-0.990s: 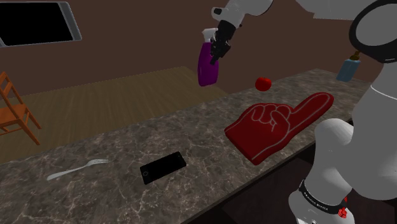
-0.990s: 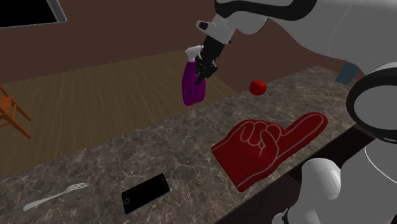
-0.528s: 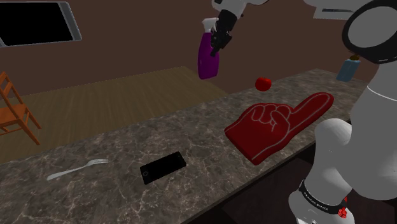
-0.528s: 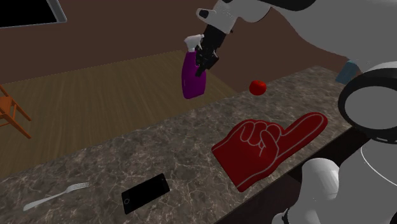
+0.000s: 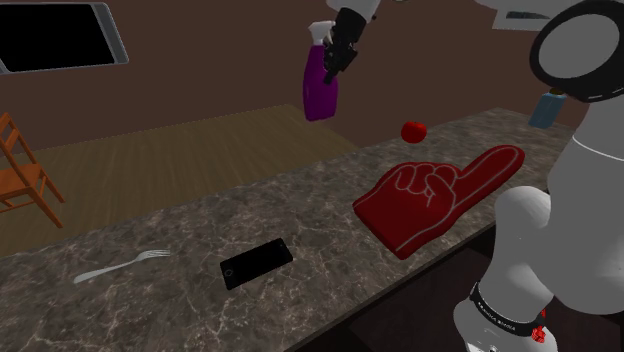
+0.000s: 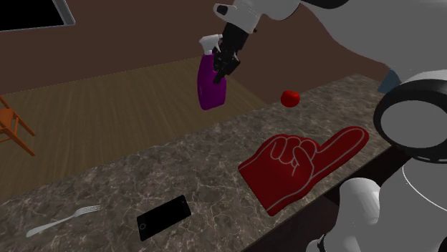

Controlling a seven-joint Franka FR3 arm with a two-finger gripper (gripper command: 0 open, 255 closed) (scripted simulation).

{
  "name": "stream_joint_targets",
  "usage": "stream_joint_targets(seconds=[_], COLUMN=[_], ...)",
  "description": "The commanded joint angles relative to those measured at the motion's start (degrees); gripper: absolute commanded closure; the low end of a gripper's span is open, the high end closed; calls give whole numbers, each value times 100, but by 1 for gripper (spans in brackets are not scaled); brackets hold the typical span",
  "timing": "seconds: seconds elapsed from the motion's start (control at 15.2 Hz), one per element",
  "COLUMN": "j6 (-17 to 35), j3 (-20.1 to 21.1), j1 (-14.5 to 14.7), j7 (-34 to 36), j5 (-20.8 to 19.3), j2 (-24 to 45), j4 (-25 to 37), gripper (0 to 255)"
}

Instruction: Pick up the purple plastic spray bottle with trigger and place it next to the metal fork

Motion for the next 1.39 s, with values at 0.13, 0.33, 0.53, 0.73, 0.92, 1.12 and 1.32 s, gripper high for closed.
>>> stream_joint_targets(seconds=[0.13, 0.33, 0.53, 0.73, 0.92, 1.12, 1.32], j6=[649, 1094, 1491, 1846, 2159, 2432, 2666], j3=[322, 518, 685, 831, 963, 1094, 1230], j1=[295, 473, 631, 776, 906, 1014, 1096], j7=[334, 510, 650, 759, 847, 922, 993], j5=[-132, -118, -36, 101, 282, 494, 726], j2=[-135, -103, 17, 211, 468, 779, 1134], j4=[-465, -737, -925, -1035, -1067, -1025, -909], gripper=[255, 255, 255, 255, 255, 255, 255])
